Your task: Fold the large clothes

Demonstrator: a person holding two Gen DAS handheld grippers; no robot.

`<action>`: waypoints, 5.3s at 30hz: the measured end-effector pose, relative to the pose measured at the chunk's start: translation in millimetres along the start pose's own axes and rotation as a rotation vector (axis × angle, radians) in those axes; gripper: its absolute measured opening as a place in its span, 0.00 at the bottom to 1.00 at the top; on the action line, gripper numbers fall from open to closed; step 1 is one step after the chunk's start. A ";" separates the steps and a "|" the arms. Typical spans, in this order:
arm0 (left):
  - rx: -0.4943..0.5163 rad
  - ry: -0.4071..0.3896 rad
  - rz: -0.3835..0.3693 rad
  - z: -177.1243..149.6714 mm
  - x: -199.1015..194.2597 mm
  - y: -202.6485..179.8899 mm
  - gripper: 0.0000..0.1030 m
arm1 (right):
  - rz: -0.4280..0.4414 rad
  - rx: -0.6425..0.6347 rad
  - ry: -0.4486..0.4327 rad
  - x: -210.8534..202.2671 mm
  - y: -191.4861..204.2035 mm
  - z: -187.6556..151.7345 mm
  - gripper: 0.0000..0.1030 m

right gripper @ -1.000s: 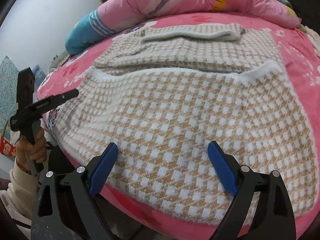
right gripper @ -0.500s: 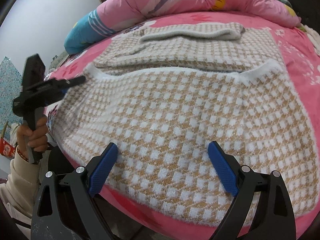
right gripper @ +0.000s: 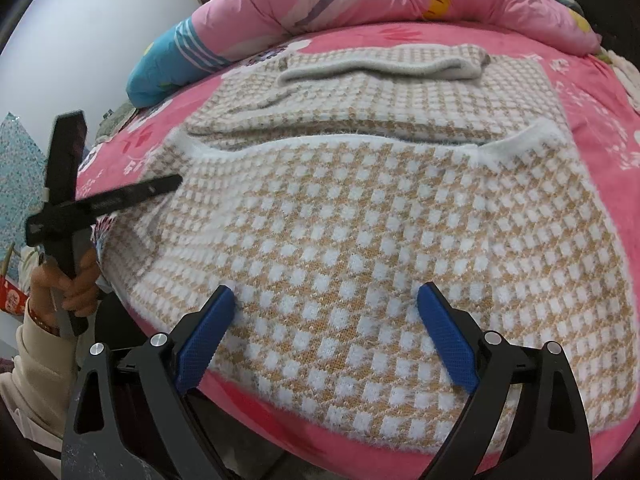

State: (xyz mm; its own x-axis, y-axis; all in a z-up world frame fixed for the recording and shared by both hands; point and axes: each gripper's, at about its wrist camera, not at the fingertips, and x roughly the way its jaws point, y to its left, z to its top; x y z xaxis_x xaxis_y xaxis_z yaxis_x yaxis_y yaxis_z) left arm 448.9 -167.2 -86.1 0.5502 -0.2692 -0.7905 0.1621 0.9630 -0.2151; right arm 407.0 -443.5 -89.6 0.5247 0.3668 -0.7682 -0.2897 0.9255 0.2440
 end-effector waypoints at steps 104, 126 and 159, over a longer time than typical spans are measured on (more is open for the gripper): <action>0.050 0.032 0.105 -2.8 15.8 -40.7 0.94 | 0.025 0.016 0.141 -12.4 -132.8 44.2 0.21; 0.051 0.014 0.093 -4.5 12.6 -39.1 0.95 | -0.085 0.025 0.172 8.1 -120.0 53.4 0.24; 0.102 -0.423 0.022 -4.9 -141.6 -37.4 0.07 | -0.309 -0.099 -0.350 -136.9 -23.5 35.6 0.05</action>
State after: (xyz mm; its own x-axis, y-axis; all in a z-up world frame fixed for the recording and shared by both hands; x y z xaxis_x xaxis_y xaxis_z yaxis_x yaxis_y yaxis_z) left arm 361.0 -165.0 31.1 0.8382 -0.2488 -0.4853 0.2144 0.9685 -0.1263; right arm 370.4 -512.1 30.9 0.8318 0.1011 -0.5458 -0.1433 0.9891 -0.0351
